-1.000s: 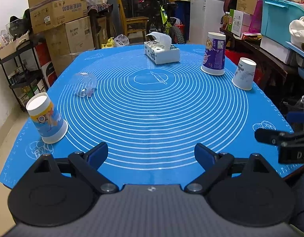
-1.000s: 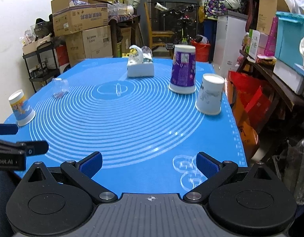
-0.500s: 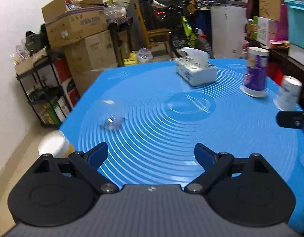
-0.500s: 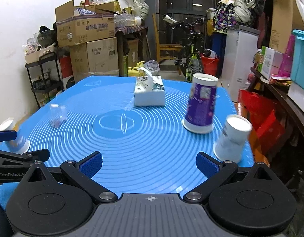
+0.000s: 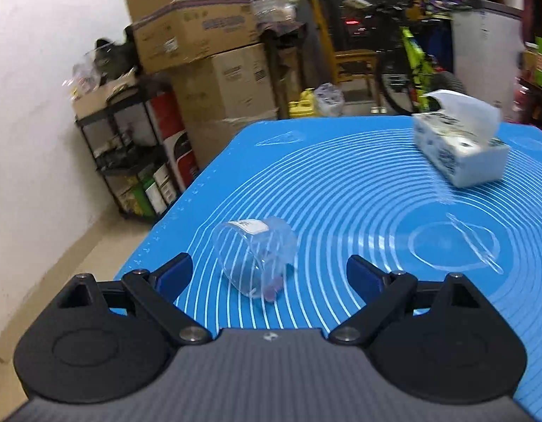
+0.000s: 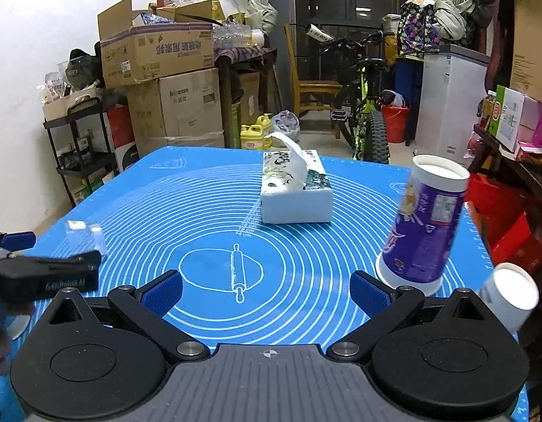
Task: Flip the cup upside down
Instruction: 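Move the left tool to the clear plastic cup and close around it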
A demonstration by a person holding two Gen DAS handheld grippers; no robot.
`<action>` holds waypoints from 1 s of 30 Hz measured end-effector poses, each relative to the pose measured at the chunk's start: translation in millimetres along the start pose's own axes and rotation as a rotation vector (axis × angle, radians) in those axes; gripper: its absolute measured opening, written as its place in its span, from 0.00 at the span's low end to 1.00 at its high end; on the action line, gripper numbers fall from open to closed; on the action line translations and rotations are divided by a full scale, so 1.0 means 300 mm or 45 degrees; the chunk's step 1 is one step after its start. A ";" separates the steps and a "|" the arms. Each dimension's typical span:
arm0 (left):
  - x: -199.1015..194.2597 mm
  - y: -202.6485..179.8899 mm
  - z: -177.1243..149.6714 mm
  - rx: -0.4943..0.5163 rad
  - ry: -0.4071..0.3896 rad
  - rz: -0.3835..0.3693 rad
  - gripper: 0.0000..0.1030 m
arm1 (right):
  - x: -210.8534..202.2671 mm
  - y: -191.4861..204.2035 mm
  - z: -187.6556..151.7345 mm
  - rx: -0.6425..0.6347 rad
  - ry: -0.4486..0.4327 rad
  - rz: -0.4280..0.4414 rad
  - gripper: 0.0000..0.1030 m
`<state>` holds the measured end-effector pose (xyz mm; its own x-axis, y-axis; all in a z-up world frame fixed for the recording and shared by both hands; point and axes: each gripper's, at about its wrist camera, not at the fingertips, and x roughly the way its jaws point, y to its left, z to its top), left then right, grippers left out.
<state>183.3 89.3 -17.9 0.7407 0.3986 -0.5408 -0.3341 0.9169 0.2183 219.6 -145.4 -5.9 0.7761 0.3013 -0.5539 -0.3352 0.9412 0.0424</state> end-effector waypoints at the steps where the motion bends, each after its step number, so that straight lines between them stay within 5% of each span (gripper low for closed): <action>1: 0.018 0.000 0.002 -0.014 0.003 0.017 0.91 | 0.018 -0.002 0.000 0.002 0.006 -0.001 0.98; 12: 0.116 0.008 0.010 -0.079 0.010 0.147 0.91 | 0.117 -0.022 -0.012 0.025 0.056 -0.005 0.98; 30: 0.247 0.097 0.009 -0.365 0.118 0.014 0.90 | 0.140 -0.001 -0.019 0.020 0.070 -0.006 0.98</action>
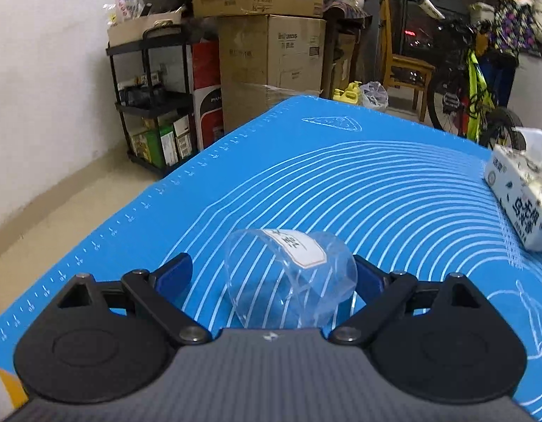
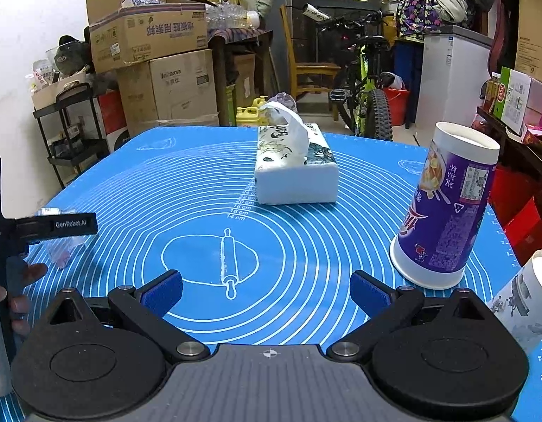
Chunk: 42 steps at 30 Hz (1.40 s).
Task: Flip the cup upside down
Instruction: 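Move the left tool to the clear plastic cup and close around it, then lift the clear cup with the left tool toward the right tool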
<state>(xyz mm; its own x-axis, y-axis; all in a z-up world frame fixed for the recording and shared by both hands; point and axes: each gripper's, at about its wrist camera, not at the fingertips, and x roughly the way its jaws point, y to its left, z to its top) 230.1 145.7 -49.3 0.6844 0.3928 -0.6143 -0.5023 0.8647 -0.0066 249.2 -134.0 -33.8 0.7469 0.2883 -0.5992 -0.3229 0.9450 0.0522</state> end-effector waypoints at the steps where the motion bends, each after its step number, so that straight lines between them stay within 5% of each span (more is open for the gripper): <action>1: -0.002 0.002 -0.001 -0.005 -0.003 -0.004 0.90 | 0.001 -0.001 -0.002 -0.001 0.001 0.000 0.98; 6: -0.010 -0.003 0.002 -0.002 -0.015 -0.044 0.87 | 0.001 -0.001 -0.009 0.001 0.002 0.002 0.98; 12: -0.005 -0.021 -0.001 0.035 -0.001 -0.059 0.70 | -0.005 -0.011 -0.011 0.018 -0.007 -0.001 0.98; 26: -0.077 -0.054 -0.018 0.066 -0.021 -0.074 0.70 | -0.017 -0.034 -0.017 0.045 0.000 -0.001 0.98; 42: -0.389 -0.188 -0.190 0.096 0.034 -0.207 0.70 | -0.230 -0.164 -0.136 0.083 0.017 -0.083 0.98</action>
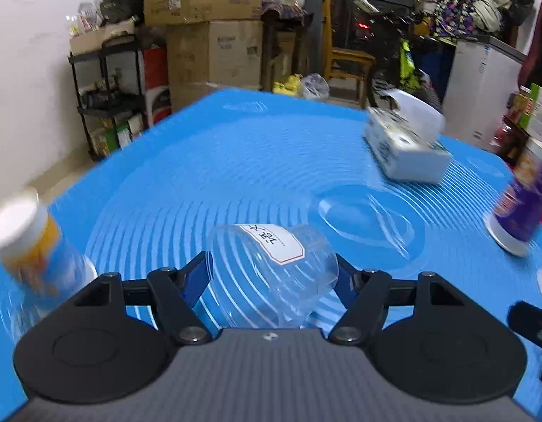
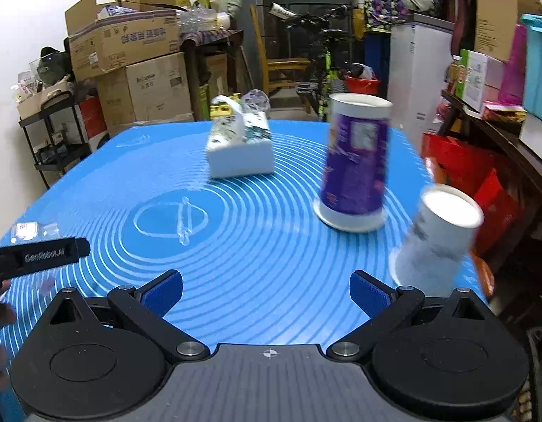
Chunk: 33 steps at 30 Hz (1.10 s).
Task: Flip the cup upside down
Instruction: 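Lift the clear cup with the left tool toward the right tool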
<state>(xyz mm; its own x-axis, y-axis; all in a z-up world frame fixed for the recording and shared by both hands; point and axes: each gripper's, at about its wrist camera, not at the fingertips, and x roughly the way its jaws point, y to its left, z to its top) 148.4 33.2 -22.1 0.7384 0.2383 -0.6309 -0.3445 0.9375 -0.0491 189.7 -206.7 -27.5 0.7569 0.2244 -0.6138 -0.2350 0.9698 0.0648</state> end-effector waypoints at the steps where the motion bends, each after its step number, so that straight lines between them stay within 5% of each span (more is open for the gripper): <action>1: -0.017 -0.017 -0.019 0.004 0.009 -0.015 0.70 | -0.011 -0.013 -0.012 0.003 0.004 -0.011 0.98; 12: -0.093 -0.185 -0.153 0.134 0.021 -0.084 0.70 | -0.089 -0.124 -0.111 0.052 0.044 -0.067 0.98; 33: -0.075 -0.177 -0.201 0.129 0.059 -0.083 0.81 | -0.116 -0.117 -0.115 0.048 0.056 -0.075 0.98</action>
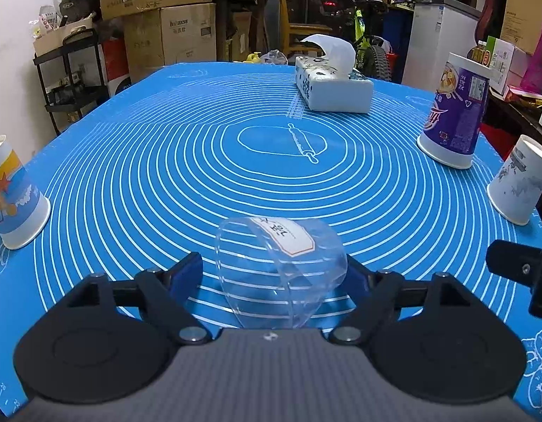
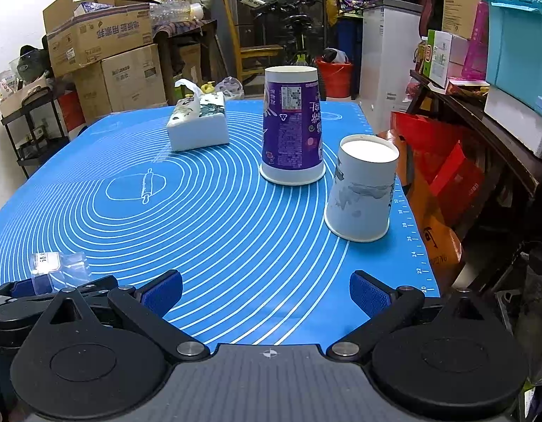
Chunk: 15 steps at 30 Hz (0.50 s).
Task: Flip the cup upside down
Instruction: 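Lift the clear cup with the left tool toward the right tool, then grasp the clear cup with the right tool while the left tool releases it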
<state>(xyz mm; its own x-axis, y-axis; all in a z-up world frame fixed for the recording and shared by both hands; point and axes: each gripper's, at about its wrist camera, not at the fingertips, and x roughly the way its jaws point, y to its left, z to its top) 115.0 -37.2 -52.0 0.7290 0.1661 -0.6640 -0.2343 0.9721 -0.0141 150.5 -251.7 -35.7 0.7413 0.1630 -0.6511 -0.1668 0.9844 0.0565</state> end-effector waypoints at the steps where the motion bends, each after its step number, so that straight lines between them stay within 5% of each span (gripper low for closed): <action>1: -0.005 0.001 0.004 -0.003 -0.002 -0.006 0.81 | 0.000 0.000 -0.001 0.001 -0.001 0.000 0.98; 7: -0.094 0.012 0.035 0.019 -0.046 -0.072 0.90 | -0.032 0.006 0.009 0.021 -0.002 0.001 0.98; 15: -0.187 0.126 0.102 0.034 -0.096 -0.077 0.90 | -0.082 0.063 0.045 0.098 0.079 0.089 0.98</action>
<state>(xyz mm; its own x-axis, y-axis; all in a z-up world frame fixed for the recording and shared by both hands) 84.9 -4.8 7.6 0.7879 0.1178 -0.6044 -0.1720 0.9846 -0.0323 138.0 -236.2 -8.4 0.6875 0.2295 -0.6889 -0.1647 0.9733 0.1599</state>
